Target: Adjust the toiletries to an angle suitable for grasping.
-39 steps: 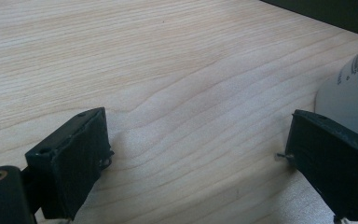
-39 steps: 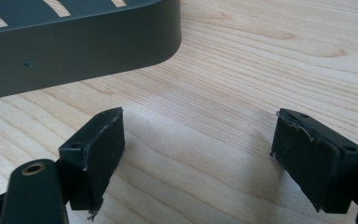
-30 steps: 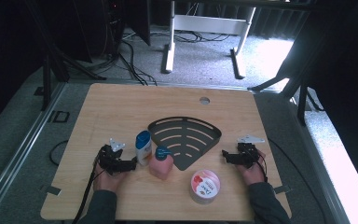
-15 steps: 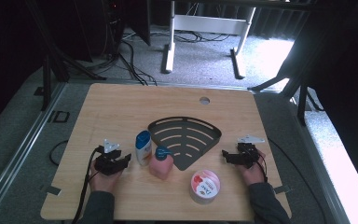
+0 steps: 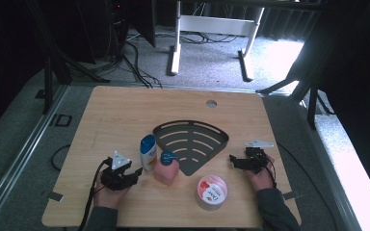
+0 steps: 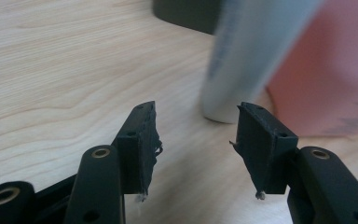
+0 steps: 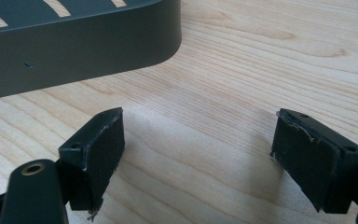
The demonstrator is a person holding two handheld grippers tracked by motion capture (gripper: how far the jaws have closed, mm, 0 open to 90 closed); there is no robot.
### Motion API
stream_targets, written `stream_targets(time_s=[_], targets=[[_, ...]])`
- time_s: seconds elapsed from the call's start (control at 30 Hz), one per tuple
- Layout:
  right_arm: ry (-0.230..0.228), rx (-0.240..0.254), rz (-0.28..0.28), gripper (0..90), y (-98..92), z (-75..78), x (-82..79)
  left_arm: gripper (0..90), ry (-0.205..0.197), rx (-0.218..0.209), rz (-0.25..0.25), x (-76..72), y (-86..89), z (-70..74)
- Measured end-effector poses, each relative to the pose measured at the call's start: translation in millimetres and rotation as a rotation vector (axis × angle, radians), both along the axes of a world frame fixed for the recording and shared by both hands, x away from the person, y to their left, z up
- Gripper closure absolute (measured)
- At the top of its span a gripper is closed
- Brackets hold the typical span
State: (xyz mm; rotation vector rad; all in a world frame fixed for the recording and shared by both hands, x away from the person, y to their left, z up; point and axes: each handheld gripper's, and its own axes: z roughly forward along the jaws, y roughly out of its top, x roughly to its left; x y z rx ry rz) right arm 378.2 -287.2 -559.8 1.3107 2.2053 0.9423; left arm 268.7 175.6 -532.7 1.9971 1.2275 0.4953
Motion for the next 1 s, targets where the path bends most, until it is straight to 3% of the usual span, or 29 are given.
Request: stream_targets(time_s=[0.2, 0.3, 0.47, 0.7, 0.87, 1.0], targets=[[0.0, 0.0, 0.0, 16.7, 0.0, 0.0, 0.0, 48.6, -0.011, 0.013, -0.029, -7.5, -9.7, -0.3], [0.0, 0.0, 0.0, 16.6, 0.0, 0.0, 0.0, 53.2, -0.026, 0.01, -0.048, -9.1, -13.1, 1.3], [0.0, 0.0, 0.0, 16.7, 0.0, 0.0, 0.0, 66.4, -0.022, -0.001, -0.073, -8.7, -17.0, 2.9], [0.0, 0.0, 0.0, 16.6, 0.0, 0.0, 0.0, 83.8, -0.014, 0.015, -0.1, -8.2, -21.6, 2.9], [0.0, 0.0, 0.0, 16.6, 0.0, 0.0, 0.0, 87.1, -0.027, 0.01, -0.11, -5.8, -26.2, 3.0], [0.0, 0.0, 0.0, 16.6, 0.0, 0.0, 0.0, 86.2, -0.04, 0.036, -0.118, -1.6, -31.5, 2.1]])
